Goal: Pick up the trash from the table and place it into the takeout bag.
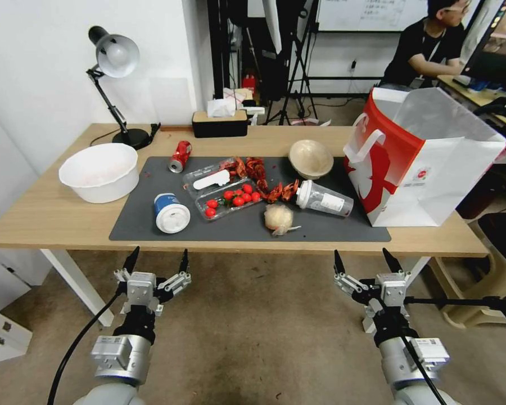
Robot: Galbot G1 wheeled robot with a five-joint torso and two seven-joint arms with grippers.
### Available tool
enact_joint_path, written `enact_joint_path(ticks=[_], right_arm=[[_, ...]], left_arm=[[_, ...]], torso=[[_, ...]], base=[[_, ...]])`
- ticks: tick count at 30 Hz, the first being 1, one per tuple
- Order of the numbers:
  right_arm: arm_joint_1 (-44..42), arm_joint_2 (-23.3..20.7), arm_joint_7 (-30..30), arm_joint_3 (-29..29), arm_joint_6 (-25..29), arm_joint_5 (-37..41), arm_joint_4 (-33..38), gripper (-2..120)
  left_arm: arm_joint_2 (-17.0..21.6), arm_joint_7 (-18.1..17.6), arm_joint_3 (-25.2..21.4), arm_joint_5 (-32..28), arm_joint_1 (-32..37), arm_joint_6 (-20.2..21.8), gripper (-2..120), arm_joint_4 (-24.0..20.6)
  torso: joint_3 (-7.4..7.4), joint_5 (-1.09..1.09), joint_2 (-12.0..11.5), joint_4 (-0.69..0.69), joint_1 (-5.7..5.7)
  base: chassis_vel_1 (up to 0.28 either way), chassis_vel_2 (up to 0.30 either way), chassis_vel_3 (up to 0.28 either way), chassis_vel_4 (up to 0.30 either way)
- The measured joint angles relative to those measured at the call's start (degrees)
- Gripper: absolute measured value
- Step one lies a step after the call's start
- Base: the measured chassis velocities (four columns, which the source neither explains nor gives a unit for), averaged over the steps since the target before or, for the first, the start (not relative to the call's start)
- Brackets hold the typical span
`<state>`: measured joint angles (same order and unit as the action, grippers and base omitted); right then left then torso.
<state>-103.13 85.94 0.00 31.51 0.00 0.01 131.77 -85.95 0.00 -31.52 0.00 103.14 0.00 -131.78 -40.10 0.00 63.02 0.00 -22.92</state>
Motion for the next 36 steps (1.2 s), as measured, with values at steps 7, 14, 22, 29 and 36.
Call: enact_joint_path(ticks=[7,14,22,29,36], right_arm=[[0.0,0.0,0.0,0.0,0.0,0.0,0.0,100],[0.0,0.0,0.0,0.0,0.0,0.0,0.0,100],[0.07,0.04,0.0,-0.37,0.1,0.0,-0.14,100],[1.09,1.05,-0.56,-4.89,2.13,-0.62,-3.35,100],[2.65,2.48,-2.0,-11.66,5.8,-1.69,-8.11,100]], left_arm=[[0.0,0.0,0.0,0.0,0.0,0.0,100,0.0],[0.0,0.0,0.0,0.0,0.0,0.0,100,0.0],[-0.17,-0.33,0.15,0.05,0.01,-0.14,100,0.12],[-1.98,-2.9,1.97,1.01,0.18,-1.79,100,1.23],[-6.41,-9.55,6.39,2.92,0.17,-7.28,100,4.44]], torso=[[0.0,0.0,0.0,0.0,0.0],[0.0,0.0,0.0,0.0,0.0],[0.0,0.0,0.0,0.0,0.0],[0.0,0.03,0.0,0.0,0.0],[-0.01,0.07,-0.01,0.03,-0.01]], base=[[0.0,0.0,0.0,0.0],[0.0,0.0,0.0,0.0],[0.0,0.0,0.0,0.0],[0.0,0.0,0.0,0.0],[0.0,0.0,0.0,0.0]])
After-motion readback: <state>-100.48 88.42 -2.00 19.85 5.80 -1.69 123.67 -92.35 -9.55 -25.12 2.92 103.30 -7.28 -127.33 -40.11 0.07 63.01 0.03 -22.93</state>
